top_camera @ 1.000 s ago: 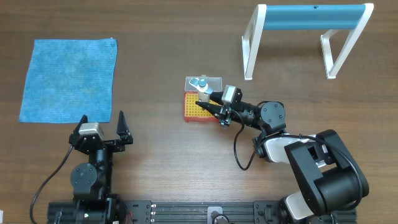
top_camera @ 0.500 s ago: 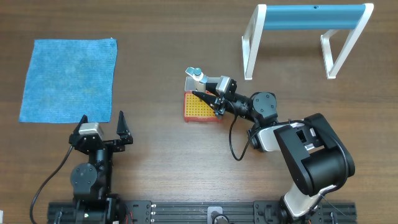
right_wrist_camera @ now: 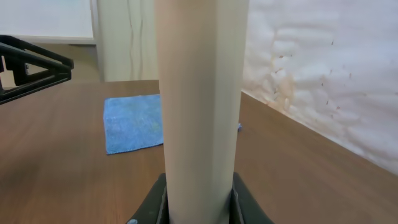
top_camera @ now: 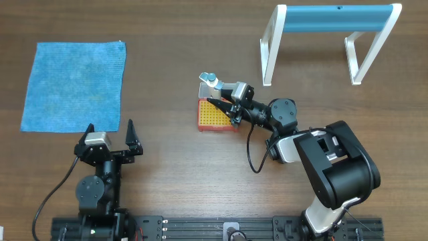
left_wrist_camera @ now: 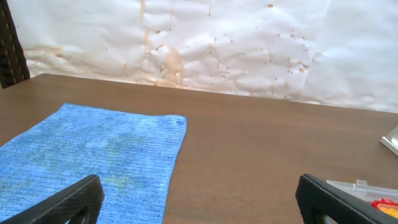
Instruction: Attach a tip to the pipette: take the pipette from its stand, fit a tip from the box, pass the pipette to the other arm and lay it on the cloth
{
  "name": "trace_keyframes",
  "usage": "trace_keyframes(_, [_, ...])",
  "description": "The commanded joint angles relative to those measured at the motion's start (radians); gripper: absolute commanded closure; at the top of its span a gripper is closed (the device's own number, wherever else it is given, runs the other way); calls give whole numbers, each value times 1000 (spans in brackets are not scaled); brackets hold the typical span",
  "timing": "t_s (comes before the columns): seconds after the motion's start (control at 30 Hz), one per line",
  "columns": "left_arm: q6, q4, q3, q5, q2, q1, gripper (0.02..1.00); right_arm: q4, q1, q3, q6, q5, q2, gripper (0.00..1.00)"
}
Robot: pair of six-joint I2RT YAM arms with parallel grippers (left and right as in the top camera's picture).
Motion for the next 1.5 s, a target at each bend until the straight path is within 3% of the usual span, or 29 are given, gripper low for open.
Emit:
trace_keyframes(0.03, [-9,-6,-1,-5,-5,-3,20,-6,-6,17,-11,9,11,919])
trace_keyframes(0.8, [-9,-6,-1,-5,-5,-3,18,18,-14,17,47,-21,11,919])
trace_keyframes(1.5, [-9,-6,-1,-5,-5,-3,20,-76,-14,11,-1,-20,11,919])
